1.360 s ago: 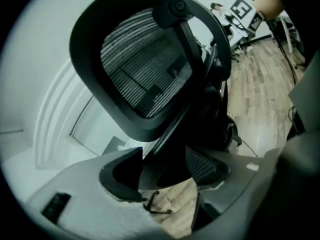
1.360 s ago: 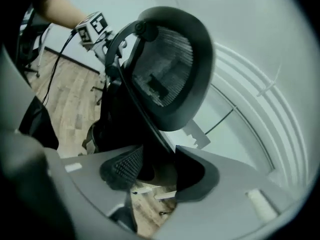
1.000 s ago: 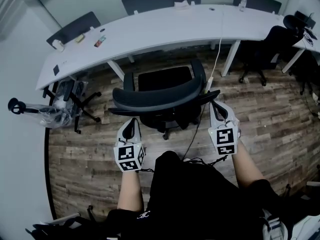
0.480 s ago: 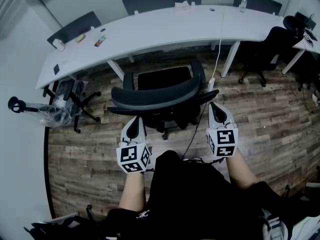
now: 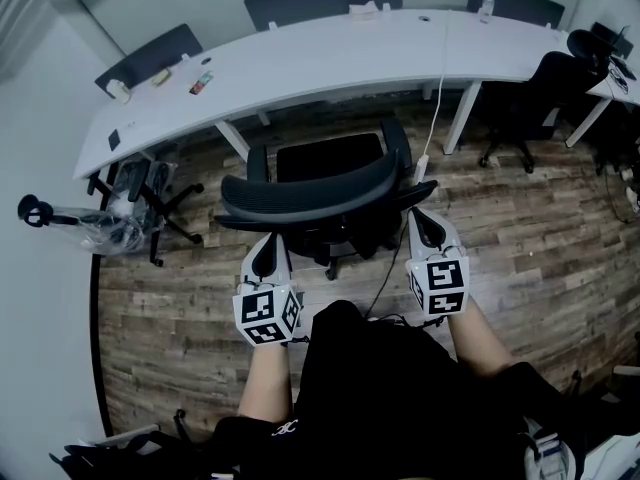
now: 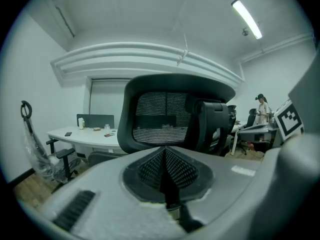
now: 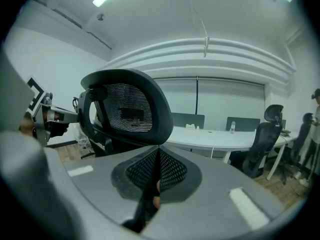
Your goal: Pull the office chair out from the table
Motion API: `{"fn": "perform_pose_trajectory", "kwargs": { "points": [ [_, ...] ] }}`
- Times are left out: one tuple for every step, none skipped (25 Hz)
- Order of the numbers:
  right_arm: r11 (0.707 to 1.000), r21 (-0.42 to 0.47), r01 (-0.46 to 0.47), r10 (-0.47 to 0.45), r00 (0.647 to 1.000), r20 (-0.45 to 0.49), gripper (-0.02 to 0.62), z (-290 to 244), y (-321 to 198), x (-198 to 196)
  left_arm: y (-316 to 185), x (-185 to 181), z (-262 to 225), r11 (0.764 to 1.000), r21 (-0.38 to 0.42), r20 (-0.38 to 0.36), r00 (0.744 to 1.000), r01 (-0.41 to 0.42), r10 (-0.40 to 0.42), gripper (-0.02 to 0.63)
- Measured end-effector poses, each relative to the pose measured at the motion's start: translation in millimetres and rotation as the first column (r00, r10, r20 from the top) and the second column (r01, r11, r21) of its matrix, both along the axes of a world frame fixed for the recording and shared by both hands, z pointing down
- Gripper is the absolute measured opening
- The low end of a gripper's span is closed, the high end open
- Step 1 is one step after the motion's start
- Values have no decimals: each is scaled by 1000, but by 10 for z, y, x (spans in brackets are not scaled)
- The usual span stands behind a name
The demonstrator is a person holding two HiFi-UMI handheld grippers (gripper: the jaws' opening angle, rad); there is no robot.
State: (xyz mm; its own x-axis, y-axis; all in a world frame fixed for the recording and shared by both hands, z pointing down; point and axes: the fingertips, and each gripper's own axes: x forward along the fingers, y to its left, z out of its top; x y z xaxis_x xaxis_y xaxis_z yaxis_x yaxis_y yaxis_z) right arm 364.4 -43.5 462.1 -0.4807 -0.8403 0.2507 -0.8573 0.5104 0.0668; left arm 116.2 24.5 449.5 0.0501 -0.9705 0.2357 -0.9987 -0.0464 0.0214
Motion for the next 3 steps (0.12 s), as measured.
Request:
{"fn": "perform_pose_trajectory", "kwargs": {
  "points": [
    [1000, -1, 1, -1, 1000, 1, 6, 1, -1, -7, -6, -4, 2, 1000, -4, 0, 1000, 1, -1, 10],
    [1000, -2, 2, -2, 1000, 1, 6, 4, -2, -15, -11, -9, 6, 1000, -7, -1, 1000, 1, -1, 9],
    [1000, -3, 3, -3, 1000, 2, 6, 7, -2, -23, -16, -13, 10, 1000, -11, -2, 1000, 2, -2, 9]
  ]
}}
